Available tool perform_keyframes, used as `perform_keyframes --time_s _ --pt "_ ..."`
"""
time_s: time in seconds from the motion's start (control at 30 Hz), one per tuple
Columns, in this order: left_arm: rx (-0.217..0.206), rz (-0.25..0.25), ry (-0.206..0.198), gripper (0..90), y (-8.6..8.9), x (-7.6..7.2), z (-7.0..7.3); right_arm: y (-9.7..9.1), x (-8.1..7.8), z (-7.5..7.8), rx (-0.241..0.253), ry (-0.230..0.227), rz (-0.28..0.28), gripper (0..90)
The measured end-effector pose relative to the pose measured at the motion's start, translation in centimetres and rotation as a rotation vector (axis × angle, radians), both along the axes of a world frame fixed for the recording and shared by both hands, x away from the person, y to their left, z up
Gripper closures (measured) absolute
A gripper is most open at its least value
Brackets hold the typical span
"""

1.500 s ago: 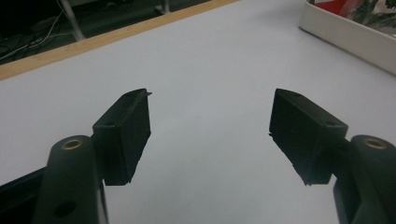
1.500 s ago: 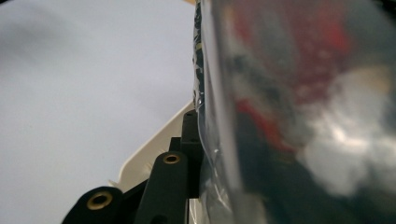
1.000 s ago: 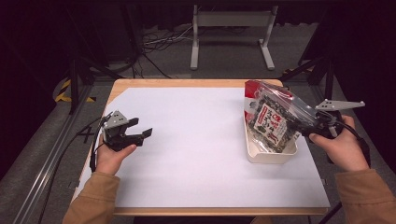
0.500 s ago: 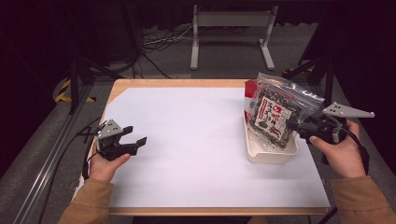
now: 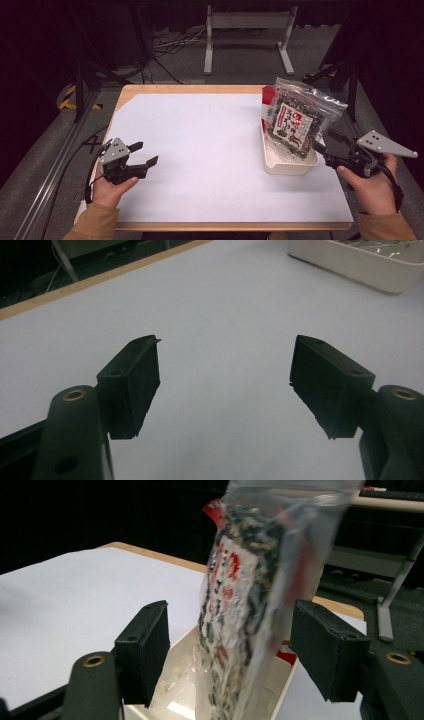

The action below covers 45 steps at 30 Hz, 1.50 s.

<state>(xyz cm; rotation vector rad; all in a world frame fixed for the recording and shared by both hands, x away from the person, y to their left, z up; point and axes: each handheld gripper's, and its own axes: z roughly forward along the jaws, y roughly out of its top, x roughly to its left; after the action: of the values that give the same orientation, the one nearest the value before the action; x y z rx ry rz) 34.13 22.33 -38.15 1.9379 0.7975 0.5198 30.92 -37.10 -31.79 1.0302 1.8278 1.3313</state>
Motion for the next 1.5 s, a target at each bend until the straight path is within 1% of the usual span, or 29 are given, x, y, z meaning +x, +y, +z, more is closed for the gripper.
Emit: perform_keyframes --time_s 0.07,0.13,0.23,0.27,0.3,0.37,0.43,0.47,0.5,0.53,0.57,0.63,0.67,0.7,0.73,0.77,0.8,0.87,0.97,1.0,1.07,1.1,1.17,1.2,1.23,1.3,1.4,1.47,1.5 --pt "-0.009 -0.004 0.008 28.5 0.1 -0.3 -0.1 0.2 -0.7 -0.3 -0.002 -0.011 -0.006 33.0" --pt "-0.012 -0.006 0.003 28.4 0.2 -0.5 -0.1 0.6 -1.4 -0.7 0.002 -0.02 0.002 33.1" --pt "-0.034 -0.014 -0.002 28.4 0.6 -0.9 -0.3 1.4 -2.0 -1.3 -0.014 -0.025 0.047 33.0" --pt "-0.037 -0.015 -0.004 28.3 0.7 -1.0 -0.3 1.7 -2.1 -1.5 -0.02 -0.035 0.065 32.9" --pt "-0.036 -0.015 -0.007 28.3 0.8 -1.1 -0.3 2.1 -2.2 -1.8 -0.019 -0.036 0.086 32.2" --pt "-0.054 -0.024 -0.013 28.2 0.9 -1.4 -0.3 2.6 -2.1 -2.3 -0.012 -0.027 0.114 31.5" --pt "-0.06 -0.035 -0.021 27.9 1.1 -1.6 -0.3 3.0 -1.9 -2.9 -0.001 -0.021 0.133 31.5" --pt "-0.071 -0.036 -0.024 27.8 1.2 -1.8 -0.3 3.2 -1.8 -3.2 0.001 -0.014 0.14 31.5" --pt "-0.071 -0.036 -0.024 27.7 1.2 -1.8 -0.3 3.4 -1.7 -3.5 0.002 -0.006 0.15 31.5" --pt "-0.078 -0.043 -0.028 27.7 1.3 -2.0 -0.4 3.4 -1.7 -3.5 0.002 -0.006 0.15 31.5" --pt "-0.091 -0.052 -0.035 27.5 1.4 -2.2 -0.4 3.8 -1.5 -4.0 0.008 0.0 0.167 31.5" --pt "-0.105 -0.062 -0.044 27.5 1.6 -2.3 -0.5 4.2 -1.4 -4.3 0.013 0.004 0.182 31.5" --pt "-0.105 -0.062 -0.044 27.5 1.6 -2.3 -0.5 4.3 -1.4 -4.5 0.015 0.007 0.193 31.4" --pt "-0.119 -0.066 -0.041 27.5 1.7 -2.4 -0.5 4.6 -1.3 -4.8 0.019 0.008 0.204 31.4" --pt "-0.121 -0.071 -0.048 27.5 1.8 -2.4 -0.5 4.6 -1.3 -4.8 0.019 0.008 0.204 31.4" --pt "-0.137 -0.075 -0.046 27.5 1.8 -2.5 -0.5 4.8 -1.3 -5.0 0.021 0.014 0.21 31.3" --pt "-0.136 -0.083 -0.051 27.4 1.8 -2.5 -0.5 5.1 -1.2 -5.4 0.026 0.021 0.229 31.3" --pt "-0.14 -0.096 -0.058 27.4 1.8 -2.6 -0.6 5.5 -1.1 -5.8 0.036 0.026 0.243 31.2" --pt "-0.143 -0.106 -0.057 27.4 1.8 -2.6 -0.7 6.0 -1.0 -6.4 0.024 0.039 0.275 31.3" --pt "-0.146 -0.107 -0.058 27.4 1.8 -2.5 -0.7 6.2 -1.0 -6.6 0.027 0.043 0.285 31.3" --pt "-0.151 -0.109 -0.057 27.4 1.7 -2.5 -0.8 6.3 -0.9 -6.8 0.029 0.047 0.289 31.2" --pt "-0.147 -0.113 -0.063 27.4 1.7 -2.5 -0.8 6.5 -0.9 -7.2 0.027 0.06 0.298 31.3" --pt "-0.146 -0.116 -0.065 27.4 1.7 -2.5 -0.8 6.6 -0.8 -7.4 0.027 0.064 0.3 31.3" --pt "-0.147 -0.119 -0.065 27.4 1.7 -2.5 -0.9 6.7 -0.8 -7.8 0.027 0.076 0.31 31.3" --pt "-0.14 -0.121 -0.067 27.4 1.7 -2.5 -0.9 6.8 -0.8 -7.9 0.027 0.078 0.312 31.4" --pt "-0.139 -0.121 -0.063 27.4 1.7 -2.5 -1.0 6.9 -0.8 -8.1 0.027 0.078 0.322 30.6" --pt "-0.143 -0.117 -0.062 27.4 1.8 -2.4 -1.3 7.3 -1.0 -8.3 0.03 0.062 0.335 30.9" --pt "-0.144 -0.112 -0.052 27.3 1.9 -2.3 -1.5 7.5 -1.1 -8.4 0.026 0.056 0.353 31.0" --pt "-0.144 -0.112 -0.052 27.4 1.9 -2.3 -1.5 7.6 -1.1 -8.5 0.022 0.063 0.361 31.1"
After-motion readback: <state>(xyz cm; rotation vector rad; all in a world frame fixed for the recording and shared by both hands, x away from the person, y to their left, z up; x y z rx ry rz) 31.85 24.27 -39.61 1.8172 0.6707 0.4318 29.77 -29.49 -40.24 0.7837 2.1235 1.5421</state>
